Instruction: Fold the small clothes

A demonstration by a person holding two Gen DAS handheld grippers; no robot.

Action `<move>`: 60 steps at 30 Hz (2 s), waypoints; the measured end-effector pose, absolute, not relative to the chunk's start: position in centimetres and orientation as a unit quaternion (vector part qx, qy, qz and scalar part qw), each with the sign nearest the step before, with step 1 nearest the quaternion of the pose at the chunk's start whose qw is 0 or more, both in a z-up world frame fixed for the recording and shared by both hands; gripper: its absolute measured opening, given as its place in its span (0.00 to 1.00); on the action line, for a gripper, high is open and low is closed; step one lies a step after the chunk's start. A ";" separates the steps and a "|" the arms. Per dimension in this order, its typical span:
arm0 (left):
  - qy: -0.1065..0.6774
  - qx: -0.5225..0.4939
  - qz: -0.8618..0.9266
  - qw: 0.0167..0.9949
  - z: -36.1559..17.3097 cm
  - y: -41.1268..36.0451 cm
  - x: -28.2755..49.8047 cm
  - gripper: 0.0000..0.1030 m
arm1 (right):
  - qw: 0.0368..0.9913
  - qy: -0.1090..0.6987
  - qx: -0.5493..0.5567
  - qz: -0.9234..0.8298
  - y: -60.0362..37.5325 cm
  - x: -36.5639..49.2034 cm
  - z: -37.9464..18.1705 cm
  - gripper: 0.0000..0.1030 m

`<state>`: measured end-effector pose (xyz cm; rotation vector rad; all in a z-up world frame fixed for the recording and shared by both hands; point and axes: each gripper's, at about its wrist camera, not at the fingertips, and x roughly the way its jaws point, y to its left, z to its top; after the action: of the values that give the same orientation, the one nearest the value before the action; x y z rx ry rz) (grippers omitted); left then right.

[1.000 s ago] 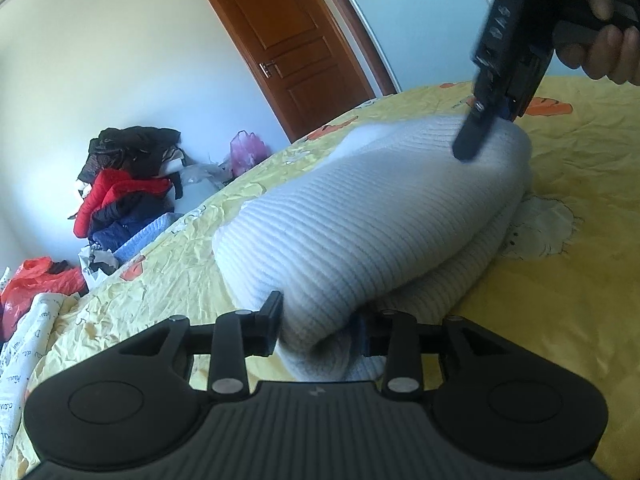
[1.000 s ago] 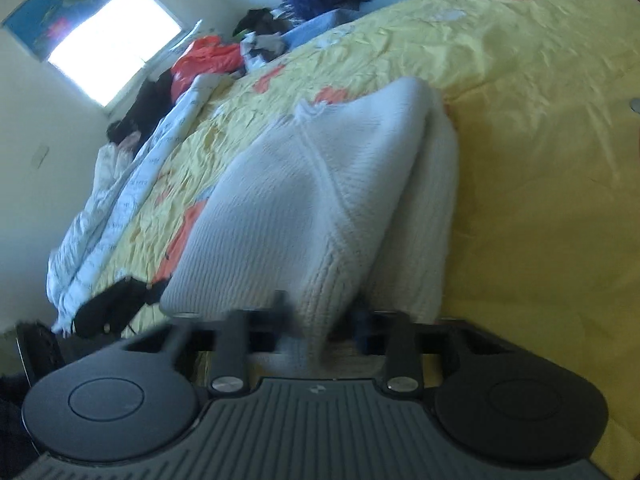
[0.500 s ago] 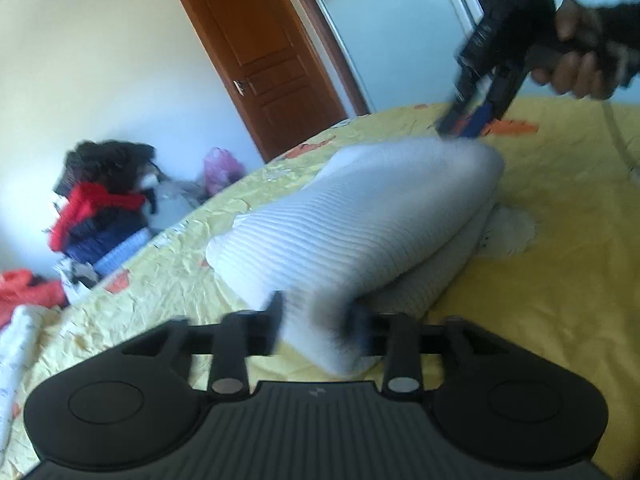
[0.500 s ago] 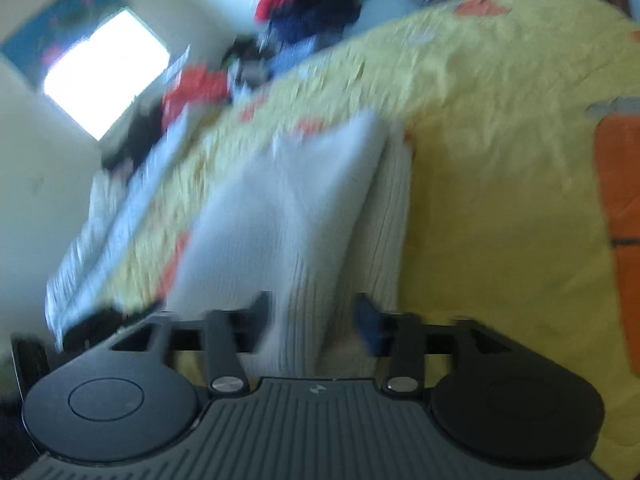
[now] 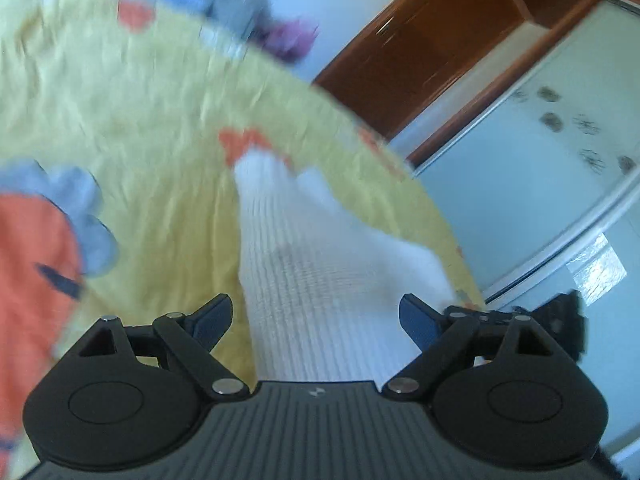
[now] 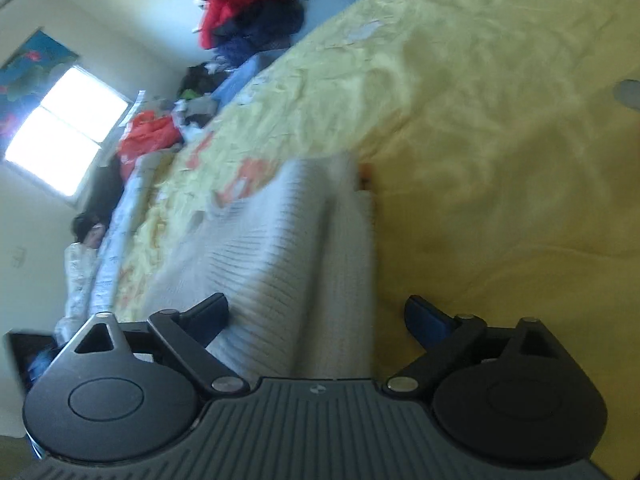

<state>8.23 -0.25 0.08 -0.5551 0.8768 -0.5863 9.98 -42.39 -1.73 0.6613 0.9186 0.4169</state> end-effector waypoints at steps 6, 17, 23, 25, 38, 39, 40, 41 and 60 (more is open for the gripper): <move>0.442 -0.289 -0.288 0.799 -1.9 -2.1 9.8 0.82 | 0.827 0.423 0.298 0.219 -40.8 9.4 -2.4 0.66; 0.426 -0.241 -0.264 0.831 4.5 3.9 10.6 0.50 | 0.828 0.386 0.309 0.264 -34.7 9.8 2.2 0.42; 0.450 -0.200 -0.166 0.854 2.9 7.9 13.8 0.72 | 0.829 0.402 0.294 0.256 -28.6 14.9 -1.1 0.51; 0.448 -0.240 -0.163 0.846 1.7 9.3 13.0 0.76 | 0.821 0.414 0.318 0.231 -28.4 15.3 -1.9 0.67; 0.433 -0.311 -0.262 0.804 -1.6 10.9 4.2 0.91 | 0.803 0.447 0.275 0.284 -28.7 8.7 -1.5 0.80; 0.429 -0.301 -0.264 0.810 -1.6 10.3 4.2 0.90 | 0.804 0.458 0.255 0.281 -27.7 8.8 -2.1 0.67; 0.430 -0.279 -0.254 0.820 -1.3 9.6 4.1 0.80 | 0.817 0.446 0.232 0.284 -27.1 8.6 -2.0 0.67; 0.436 -0.254 -0.241 0.829 -0.8 9.0 4.1 0.71 | 0.821 0.445 0.215 0.288 -26.8 8.6 -1.7 0.61; 0.298 -0.033 -0.157 0.941 7.4 7.8 -1.3 0.80 | 0.860 0.350 0.290 0.233 -32.9 11.9 4.0 0.71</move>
<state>-1.34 7.80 7.44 -0.0664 0.6078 -0.3211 11.88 -32.91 4.05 0.6097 0.7337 0.4881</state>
